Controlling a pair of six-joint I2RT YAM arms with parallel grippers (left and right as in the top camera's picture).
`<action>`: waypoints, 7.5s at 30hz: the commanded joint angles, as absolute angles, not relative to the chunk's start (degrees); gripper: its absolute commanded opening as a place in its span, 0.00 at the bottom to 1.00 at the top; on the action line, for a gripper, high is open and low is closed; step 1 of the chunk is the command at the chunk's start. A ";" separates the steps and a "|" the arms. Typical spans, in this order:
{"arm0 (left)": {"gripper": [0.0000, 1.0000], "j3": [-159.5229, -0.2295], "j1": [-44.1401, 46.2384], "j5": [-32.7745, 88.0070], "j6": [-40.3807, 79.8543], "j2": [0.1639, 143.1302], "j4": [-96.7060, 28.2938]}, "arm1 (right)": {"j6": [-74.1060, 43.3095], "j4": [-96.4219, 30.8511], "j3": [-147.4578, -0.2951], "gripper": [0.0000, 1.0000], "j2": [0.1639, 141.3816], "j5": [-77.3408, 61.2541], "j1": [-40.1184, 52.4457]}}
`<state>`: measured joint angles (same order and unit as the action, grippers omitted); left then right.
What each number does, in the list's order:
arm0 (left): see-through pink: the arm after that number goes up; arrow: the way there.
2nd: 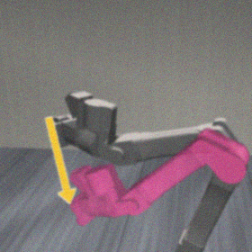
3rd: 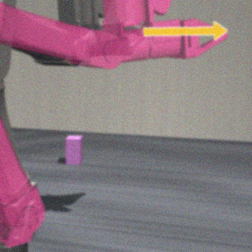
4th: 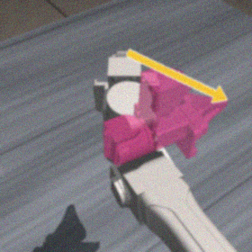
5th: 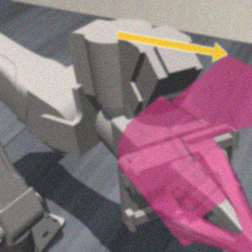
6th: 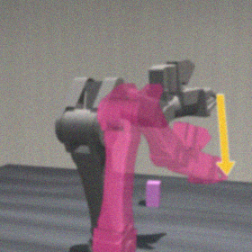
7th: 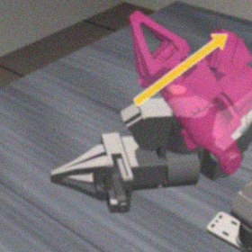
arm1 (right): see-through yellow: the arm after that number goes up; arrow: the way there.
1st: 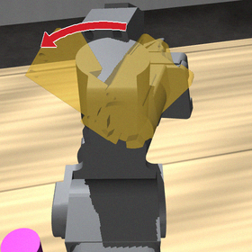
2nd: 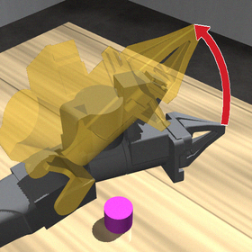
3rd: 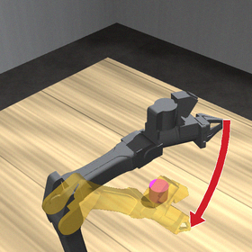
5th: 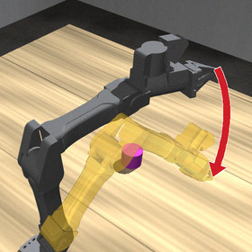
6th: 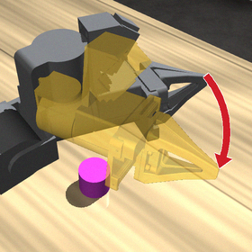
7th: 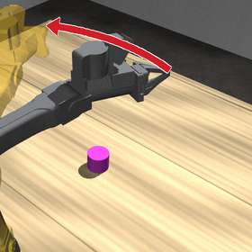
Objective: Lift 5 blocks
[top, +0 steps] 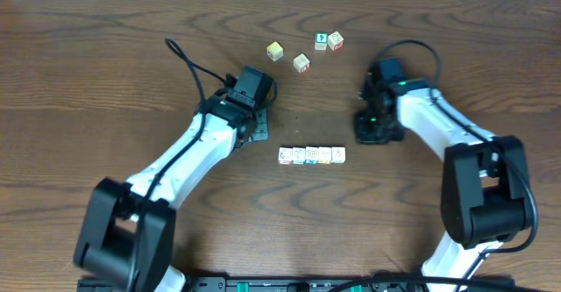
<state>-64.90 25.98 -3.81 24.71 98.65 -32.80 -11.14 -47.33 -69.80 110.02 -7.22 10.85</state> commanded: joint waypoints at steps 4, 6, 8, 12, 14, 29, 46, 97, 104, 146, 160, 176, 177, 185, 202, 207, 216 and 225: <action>0.07 -63.96 25.80 0.32 22.48 104.40 -31.70 | -9.52 -52.93 -70.04 0.01 110.67 -10.17 9.45; 0.07 -63.96 25.80 3.73 21.28 104.71 -31.03 | -8.88 -53.12 -69.95 0.01 110.67 -11.64 10.28; 0.07 -63.96 25.80 7.42 19.88 104.71 -30.30 | -8.47 -52.82 -69.95 0.01 110.67 -13.50 11.22; 0.08 -63.96 25.85 8.45 19.92 104.71 -30.94 | -8.86 -52.51 -69.95 0.01 110.69 -15.29 13.61; 0.07 -63.96 25.85 9.76 19.79 104.71 -31.18 | -8.95 -52.01 -69.95 0.01 110.69 -15.33 14.81; 0.07 -57.19 25.98 10.98 17.63 104.88 -27.94 | -11.77 -49.89 -69.56 0.01 110.76 -10.57 19.33; 0.07 -55.94 31.70 11.38 19.07 104.88 -25.93 | -23.33 -50.04 -69.56 0.01 110.76 -10.81 21.47; 0.07 -55.94 33.23 10.94 22.33 104.86 -24.32 | -20.95 -46.11 -69.52 0.01 110.76 -5.67 25.61; 0.07 -55.94 33.23 10.96 22.37 104.86 -24.34 | -20.95 -43.40 -69.52 0.01 110.78 -15.38 25.63; 0.07 -56.05 33.26 14.63 25.93 100.01 -20.99 | -19.14 -42.68 -69.56 0.01 109.84 -22.94 30.11; 0.08 -56.05 33.43 17.43 26.96 98.76 -18.87 | -19.27 -42.17 -69.56 0.01 106.72 -24.29 30.11; 0.07 -56.05 34.92 20.16 27.75 98.67 -15.84 | -19.33 -42.02 -69.54 0.01 106.72 -27.57 30.11; 0.07 -56.05 34.92 20.40 27.77 98.67 -15.49 | -19.31 -42.02 -69.54 0.01 106.72 -27.59 30.11; 0.07 -56.05 34.92 21.87 27.75 98.43 -14.79 | -19.22 -41.91 -69.56 0.01 106.69 -28.58 30.11; 0.07 -56.05 34.92 21.89 27.75 94.17 -14.39 | -18.98 -41.58 -69.56 0.01 101.43 -28.95 30.09; 0.07 -56.05 34.92 22.11 27.77 92.75 -14.02 | -19.00 -41.78 -69.56 0.01 100.71 -28.99 30.11; 0.07 -56.05 34.92 22.09 27.77 89.95 -13.98 | -19.00 -42.00 -69.56 0.01 100.49 -30.28 30.11; 0.07 -56.05 34.92 22.52 27.77 89.34 -13.96 | -18.98 -42.02 -69.56 0.01 98.80 -30.26 30.11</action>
